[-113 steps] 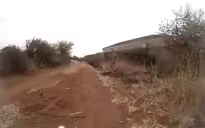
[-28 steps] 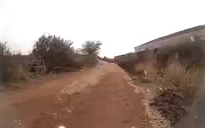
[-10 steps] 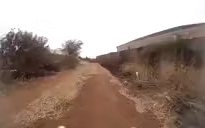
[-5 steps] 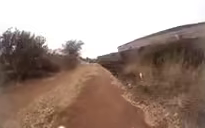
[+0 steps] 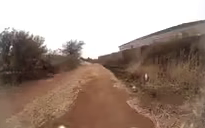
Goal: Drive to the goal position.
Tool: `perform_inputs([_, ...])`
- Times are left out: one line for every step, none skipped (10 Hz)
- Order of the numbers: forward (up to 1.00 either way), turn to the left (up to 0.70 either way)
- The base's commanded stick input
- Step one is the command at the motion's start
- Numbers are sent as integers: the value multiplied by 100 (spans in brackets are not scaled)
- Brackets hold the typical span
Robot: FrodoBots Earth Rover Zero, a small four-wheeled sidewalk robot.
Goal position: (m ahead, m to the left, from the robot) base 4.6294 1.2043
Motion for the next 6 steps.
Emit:
perform_inputs([50, 0])
perform_inputs([50, 0])
perform_inputs([50, 0])
perform_inputs([50, 0])
perform_inputs([50, 0])
perform_inputs([50, 0])
